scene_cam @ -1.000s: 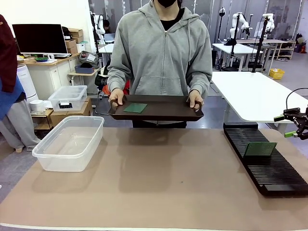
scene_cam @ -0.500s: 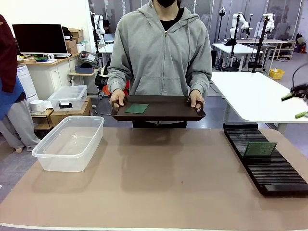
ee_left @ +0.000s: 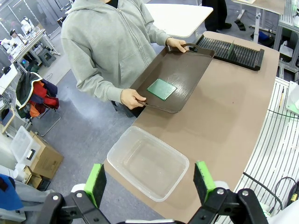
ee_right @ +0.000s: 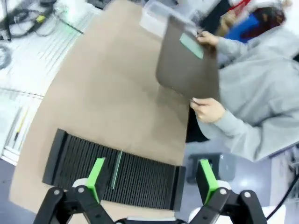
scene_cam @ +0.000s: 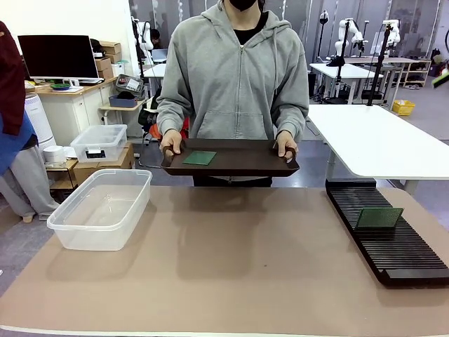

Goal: Sort PCBs into racks and boxes based on the side picked up.
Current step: Pick up the Blank PCB handed by the Human.

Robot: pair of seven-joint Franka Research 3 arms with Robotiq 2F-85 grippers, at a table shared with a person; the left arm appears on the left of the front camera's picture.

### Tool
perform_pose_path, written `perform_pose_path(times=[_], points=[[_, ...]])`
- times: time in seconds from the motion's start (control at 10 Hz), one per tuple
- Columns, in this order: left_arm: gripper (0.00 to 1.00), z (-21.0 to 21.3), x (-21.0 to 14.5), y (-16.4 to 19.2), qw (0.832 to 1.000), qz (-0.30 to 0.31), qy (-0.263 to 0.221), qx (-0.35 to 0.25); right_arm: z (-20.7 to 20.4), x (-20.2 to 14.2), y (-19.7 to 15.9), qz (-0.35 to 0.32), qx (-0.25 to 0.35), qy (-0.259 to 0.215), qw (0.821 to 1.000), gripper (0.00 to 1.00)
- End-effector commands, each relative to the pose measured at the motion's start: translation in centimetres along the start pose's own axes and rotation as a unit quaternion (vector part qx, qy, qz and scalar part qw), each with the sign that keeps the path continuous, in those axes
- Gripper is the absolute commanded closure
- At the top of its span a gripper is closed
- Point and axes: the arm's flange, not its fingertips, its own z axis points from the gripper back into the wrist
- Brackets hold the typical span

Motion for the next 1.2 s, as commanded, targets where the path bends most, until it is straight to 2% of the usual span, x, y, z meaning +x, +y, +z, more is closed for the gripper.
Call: perform_pose_path(times=[0.0, 0.1, 0.2, 0.5, 0.6, 0.7, 0.8, 0.9, 1.0, 1.1], points=[[0.00, -0.1, -0.1, -0.1, 1.000, -0.005, -0.005, -0.006, 1.6, 3.7, -0.1, -0.083, -0.019, 0.081, 0.993, 0.00], [0.00, -0.1, -0.1, -0.1, 1.000, -0.005, -0.005, -0.006, 3.6, 5.4, 0.0, -0.026, -0.040, 0.138, 0.989, 0.00], [0.00, -0.1, -0.1, -0.1, 1.000, -0.005, -0.005, -0.006, 1.8, 2.6, 0.0, -0.035, -0.020, 0.036, 0.999, 0.00], [0.00, -0.1, -0.1, -0.1, 1.000, -0.005, -0.005, -0.006, 1.8, 2.6, 0.0, -0.035, -0.020, 0.036, 0.999, 0.00], [0.00, -0.1, -0.1, -0.1, 1.000, -0.005, -0.005, -0.006, 2.5, 3.3, 0.0, -0.041, -0.029, 0.059, 0.997, 0.00], [0.00, -0.1, -0.1, -0.1, 1.000, -0.005, -0.005, -0.006, 3.5, 1.8, -1.5, -0.183, -0.047, 0.099, 0.977, 0.00], [0.00, -0.1, -0.1, -0.1, 1.000, -0.005, -0.005, -0.006, 5.0, 2.1, -2.2, -0.281, -0.055, 0.139, 0.948, 0.00], [0.00, -0.1, -0.1, -0.1, 1.000, -0.005, -0.005, -0.006, 6.2, 3.2, -2.5, -0.338, -0.054, 0.177, 0.923, 0.00], [0.00, -0.1, -0.1, -0.1, 1.000, -0.005, -0.005, -0.006, 7.7, 4.3, -3.1, -0.380, -0.036, 0.181, 0.906, 0.00], [0.00, -0.1, -0.1, -0.1, 1.000, -0.005, -0.005, -0.006, 8.9, 5.7, -3.5, -0.402, -0.066, 0.185, 0.895, 0.00]])
